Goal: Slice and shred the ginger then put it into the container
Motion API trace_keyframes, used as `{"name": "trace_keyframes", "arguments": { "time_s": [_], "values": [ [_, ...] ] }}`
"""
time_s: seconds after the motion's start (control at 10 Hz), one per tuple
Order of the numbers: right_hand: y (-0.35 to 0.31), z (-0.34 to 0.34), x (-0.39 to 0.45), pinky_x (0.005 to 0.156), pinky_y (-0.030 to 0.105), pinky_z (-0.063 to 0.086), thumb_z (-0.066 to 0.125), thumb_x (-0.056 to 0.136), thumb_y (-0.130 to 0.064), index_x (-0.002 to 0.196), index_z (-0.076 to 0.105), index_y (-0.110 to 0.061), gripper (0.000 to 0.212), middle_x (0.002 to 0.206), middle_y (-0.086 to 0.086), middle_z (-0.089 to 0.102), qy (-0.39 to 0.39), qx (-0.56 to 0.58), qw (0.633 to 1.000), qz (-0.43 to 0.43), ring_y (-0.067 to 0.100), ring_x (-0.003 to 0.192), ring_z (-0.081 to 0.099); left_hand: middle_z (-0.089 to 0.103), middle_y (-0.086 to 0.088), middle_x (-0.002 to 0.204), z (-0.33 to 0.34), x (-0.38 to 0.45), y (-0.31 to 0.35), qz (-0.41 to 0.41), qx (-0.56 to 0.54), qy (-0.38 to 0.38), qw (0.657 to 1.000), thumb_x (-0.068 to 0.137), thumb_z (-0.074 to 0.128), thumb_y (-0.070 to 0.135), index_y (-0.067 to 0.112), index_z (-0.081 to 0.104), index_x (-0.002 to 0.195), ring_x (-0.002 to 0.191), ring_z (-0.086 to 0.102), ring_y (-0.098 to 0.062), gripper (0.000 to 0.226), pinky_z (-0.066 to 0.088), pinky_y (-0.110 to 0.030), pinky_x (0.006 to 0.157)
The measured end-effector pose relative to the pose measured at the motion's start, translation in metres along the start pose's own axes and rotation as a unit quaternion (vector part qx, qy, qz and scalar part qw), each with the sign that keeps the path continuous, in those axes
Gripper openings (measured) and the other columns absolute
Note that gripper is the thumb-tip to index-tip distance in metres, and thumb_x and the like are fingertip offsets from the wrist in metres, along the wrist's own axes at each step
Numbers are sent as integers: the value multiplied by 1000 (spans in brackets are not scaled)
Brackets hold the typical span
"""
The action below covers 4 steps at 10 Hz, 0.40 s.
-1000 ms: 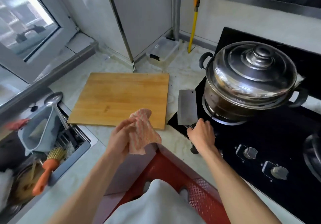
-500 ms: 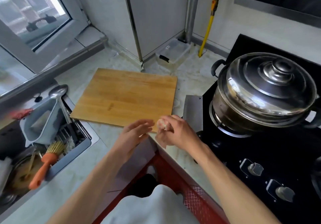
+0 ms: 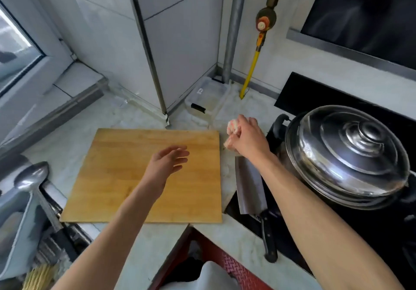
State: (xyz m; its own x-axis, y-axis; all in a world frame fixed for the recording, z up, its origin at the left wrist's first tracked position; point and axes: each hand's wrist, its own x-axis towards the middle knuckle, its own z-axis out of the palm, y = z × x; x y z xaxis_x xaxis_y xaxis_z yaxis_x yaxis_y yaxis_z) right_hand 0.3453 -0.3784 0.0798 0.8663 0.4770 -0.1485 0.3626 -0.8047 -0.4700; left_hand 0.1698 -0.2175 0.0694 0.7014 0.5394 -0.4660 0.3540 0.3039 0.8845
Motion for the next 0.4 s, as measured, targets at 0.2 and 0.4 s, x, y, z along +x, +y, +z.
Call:
{"name": "trace_keyframes", "arguments": {
  "time_s": [0.2, 0.4],
  "values": [
    [-13, 3, 21, 93, 42, 46, 60, 94, -23, 151, 27, -15, 67, 150, 12, 37, -17, -22, 999, 31, 35, 130, 48, 75, -4, 106, -3, 38, 22, -4, 30, -23, 999, 102, 48, 15, 18, 71, 105, 104, 68, -22, 23, 49, -39, 99],
    [-26, -9, 10, 70, 26, 47, 51, 99, -22, 101, 61, -21, 10, 98, 0, 66, -41, -12, 999, 11, 17, 89, 63, 75, -2, 101, -24, 45, 30, 13, 75, -13, 997, 101, 51, 18, 19, 71, 104, 105, 68, -22, 20, 49, -41, 100]
  ]
}}
